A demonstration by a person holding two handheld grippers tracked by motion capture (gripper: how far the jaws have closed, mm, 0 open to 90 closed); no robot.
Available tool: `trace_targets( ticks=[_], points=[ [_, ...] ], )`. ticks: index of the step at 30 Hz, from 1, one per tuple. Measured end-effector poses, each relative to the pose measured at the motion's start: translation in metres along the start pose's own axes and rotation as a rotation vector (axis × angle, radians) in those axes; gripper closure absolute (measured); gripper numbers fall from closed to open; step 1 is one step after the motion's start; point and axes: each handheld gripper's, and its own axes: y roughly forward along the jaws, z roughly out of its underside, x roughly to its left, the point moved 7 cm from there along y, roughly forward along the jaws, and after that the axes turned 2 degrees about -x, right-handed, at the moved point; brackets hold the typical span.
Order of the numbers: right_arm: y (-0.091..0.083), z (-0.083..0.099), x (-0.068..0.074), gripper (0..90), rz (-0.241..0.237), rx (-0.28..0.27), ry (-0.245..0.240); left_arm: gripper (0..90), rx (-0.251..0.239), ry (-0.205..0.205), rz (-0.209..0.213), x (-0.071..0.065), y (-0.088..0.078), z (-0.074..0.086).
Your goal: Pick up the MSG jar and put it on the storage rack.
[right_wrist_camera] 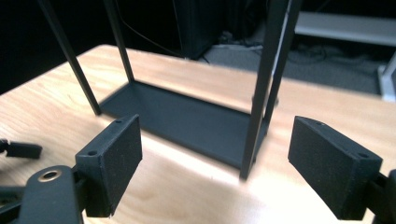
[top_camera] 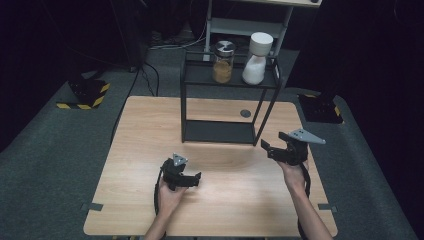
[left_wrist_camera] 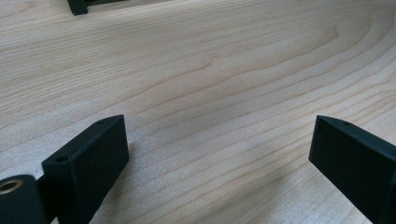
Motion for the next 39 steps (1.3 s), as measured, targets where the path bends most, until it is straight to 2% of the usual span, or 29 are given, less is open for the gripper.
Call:
trace_targets(
  ticks=[7, 18, 29, 39],
  points=[
    [0.011, 0.041, -0.002, 16.4, 0.038, 0.053, 0.047, 4.7, 0.001, 0.003, -0.001, 0.0, 0.0, 0.0],
    [0.021, 0.074, -0.002, 16.1, 0.066, 0.102, 0.077, 4.5, -0.002, -0.003, 0.004, 0.001, 0.0, 0.0],
    [0.025, 0.09, -0.007, 16.1, 0.067, 0.097, 0.119, 4.3, -0.002, -0.006, 0.008, 0.001, 0.0, 0.0],
    [0.028, 0.095, -0.008, 15.9, 0.065, 0.122, 0.11, 4.3, 0.002, 0.004, 0.003, 0.001, 0.0, 0.0]
  ],
)
